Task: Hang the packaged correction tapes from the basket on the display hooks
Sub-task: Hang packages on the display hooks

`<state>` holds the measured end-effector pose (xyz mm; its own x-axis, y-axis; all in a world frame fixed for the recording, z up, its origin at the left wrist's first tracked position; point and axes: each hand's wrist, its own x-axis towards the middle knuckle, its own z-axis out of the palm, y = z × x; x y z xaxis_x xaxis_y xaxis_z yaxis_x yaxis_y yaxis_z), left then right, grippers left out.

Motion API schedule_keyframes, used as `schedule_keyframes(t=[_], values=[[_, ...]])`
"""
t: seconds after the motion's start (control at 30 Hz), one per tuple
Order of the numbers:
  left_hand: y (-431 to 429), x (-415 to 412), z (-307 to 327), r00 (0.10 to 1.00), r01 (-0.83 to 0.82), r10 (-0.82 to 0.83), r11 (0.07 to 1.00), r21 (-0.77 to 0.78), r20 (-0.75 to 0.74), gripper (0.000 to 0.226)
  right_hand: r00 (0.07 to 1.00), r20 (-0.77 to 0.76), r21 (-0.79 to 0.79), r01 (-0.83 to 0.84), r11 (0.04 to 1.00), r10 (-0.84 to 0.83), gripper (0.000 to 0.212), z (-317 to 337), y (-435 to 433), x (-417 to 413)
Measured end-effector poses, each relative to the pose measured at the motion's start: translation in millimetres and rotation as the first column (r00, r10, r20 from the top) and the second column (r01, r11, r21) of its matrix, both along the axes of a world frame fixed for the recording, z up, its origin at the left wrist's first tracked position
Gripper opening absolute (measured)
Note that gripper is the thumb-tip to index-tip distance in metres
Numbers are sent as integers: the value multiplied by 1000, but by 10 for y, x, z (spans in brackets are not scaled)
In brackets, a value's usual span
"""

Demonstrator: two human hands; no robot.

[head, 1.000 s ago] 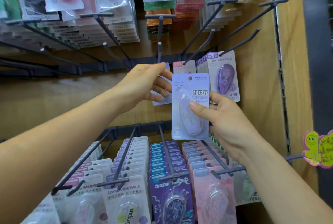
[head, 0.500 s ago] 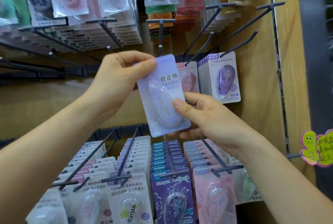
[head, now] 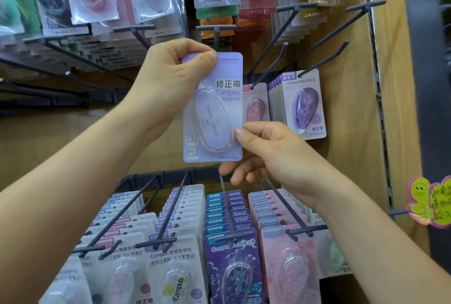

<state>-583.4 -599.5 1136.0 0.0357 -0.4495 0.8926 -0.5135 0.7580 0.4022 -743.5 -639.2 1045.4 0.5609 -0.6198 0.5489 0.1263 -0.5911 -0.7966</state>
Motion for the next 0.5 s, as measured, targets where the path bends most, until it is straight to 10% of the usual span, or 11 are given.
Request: schedule_keyframes(t=[0.5], values=[[-27,66,-174,990,65,-28,960,271,-138,23,1000,14,98,5,995,-6,33,-5,-59,-16]])
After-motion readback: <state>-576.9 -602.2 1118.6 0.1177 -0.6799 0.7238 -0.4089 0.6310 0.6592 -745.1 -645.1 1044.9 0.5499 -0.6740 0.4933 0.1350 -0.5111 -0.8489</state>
